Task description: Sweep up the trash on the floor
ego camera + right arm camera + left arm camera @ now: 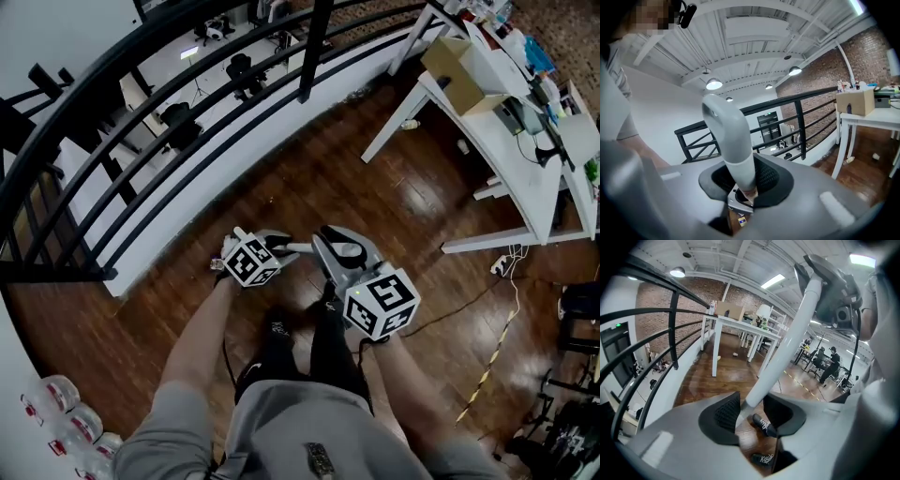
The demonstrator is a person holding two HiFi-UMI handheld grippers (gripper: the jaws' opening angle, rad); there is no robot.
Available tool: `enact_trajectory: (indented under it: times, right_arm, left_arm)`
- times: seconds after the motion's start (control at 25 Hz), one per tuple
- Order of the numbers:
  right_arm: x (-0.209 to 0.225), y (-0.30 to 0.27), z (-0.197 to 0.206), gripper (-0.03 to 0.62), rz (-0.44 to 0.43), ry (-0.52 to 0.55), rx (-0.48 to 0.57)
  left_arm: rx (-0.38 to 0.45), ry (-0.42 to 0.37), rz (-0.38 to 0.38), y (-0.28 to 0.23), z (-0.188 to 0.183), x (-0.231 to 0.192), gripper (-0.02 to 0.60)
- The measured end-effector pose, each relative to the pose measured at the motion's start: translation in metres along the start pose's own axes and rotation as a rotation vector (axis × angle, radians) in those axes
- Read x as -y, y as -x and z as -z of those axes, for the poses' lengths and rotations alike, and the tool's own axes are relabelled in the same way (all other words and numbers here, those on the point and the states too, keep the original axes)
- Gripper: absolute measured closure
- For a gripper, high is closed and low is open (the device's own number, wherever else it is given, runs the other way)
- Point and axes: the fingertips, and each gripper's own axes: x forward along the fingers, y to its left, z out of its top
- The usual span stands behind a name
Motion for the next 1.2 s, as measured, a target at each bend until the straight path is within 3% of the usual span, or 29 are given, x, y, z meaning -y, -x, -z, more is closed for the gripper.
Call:
enact_trajectory:
  times: [0.36,0.52,0.88,1.2]
  right_arm:
    - [-0.028,0.056,-0.12,0.526,-0.048,0.117,0.139]
    - [-0.021,0.08,-0.147,0.528,-0.028,0.158,0.183]
    - [0.076,0.156,-0.164,0.528,0.053,0.151,0.249]
    - [0.207,0.254,-0.166,0.528,-0.038,0.169,0.249]
  left_arm:
    - [0.143,-0.053,-0.063,0.062,-0.106,0.045,0.436]
    - [0.175,-0.076,-0.058,0.059,-0.139,0.064,0.44]
    - [0.161,-0.111,0.014,-0.036,-0.21,0.12,0.451]
    - [0.14,-0.079,-0.035,-0.167,-0.295,0.18,0.457]
